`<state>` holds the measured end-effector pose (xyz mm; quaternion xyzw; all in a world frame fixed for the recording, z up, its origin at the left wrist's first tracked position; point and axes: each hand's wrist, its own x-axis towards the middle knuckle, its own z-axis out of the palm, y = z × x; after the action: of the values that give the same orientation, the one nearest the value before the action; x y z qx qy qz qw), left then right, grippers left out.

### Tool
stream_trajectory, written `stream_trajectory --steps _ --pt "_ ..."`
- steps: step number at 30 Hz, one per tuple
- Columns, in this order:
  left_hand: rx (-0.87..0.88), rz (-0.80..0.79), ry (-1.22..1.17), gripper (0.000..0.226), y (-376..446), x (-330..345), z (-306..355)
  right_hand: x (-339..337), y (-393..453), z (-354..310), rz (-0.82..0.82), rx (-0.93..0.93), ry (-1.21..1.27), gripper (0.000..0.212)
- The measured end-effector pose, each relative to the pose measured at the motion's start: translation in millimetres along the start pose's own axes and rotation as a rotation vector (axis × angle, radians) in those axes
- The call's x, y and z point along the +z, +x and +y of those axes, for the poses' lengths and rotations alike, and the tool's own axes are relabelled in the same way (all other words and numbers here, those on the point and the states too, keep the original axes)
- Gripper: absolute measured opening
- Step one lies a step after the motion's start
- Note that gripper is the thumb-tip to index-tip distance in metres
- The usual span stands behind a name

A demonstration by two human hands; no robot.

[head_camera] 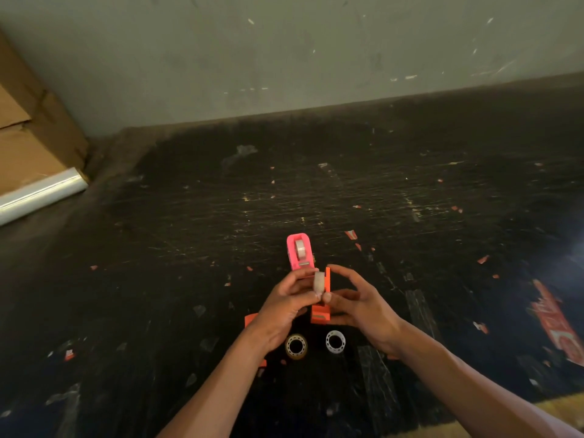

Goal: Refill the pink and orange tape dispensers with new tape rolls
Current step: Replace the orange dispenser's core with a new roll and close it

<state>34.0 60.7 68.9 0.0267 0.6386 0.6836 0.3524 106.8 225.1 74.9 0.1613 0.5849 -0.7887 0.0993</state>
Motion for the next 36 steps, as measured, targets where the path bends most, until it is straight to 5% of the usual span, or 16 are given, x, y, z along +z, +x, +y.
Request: stream_trajectory --steps 11,17,22,28,32,36 --pt "-0.013 0.01 0.177 0.021 -8.7 -0.1 4.2 -10.7 -0.1 1.7 -0.047 -0.038 -0.19 0.062" --pt "-0.045 0.029 0.117 0.041 -9.9 2.0 3.2 -8.8 -2.0 -1.8 -0.068 -0.053 -0.246 0.062" --pt "-0.008 0.078 0.172 0.014 -9.2 1.9 -0.4 -6.0 -3.7 -1.6 -0.081 -0.057 -0.243 0.06" --pt "0.039 0.067 0.204 0.025 -16.0 -0.7 5.0 -6.7 -2.3 2.3 -0.087 -0.027 -0.223 0.059" --pt "0.057 0.117 0.411 0.037 -19.9 -15.7 1.5 -8.6 0.5 5.3 -0.044 0.006 -0.183 0.063" --pt "0.01 0.23 0.887 0.052 -23.5 -50.9 -6.0 -16.0 3.4 8.9 -0.033 0.029 -0.138 0.065"
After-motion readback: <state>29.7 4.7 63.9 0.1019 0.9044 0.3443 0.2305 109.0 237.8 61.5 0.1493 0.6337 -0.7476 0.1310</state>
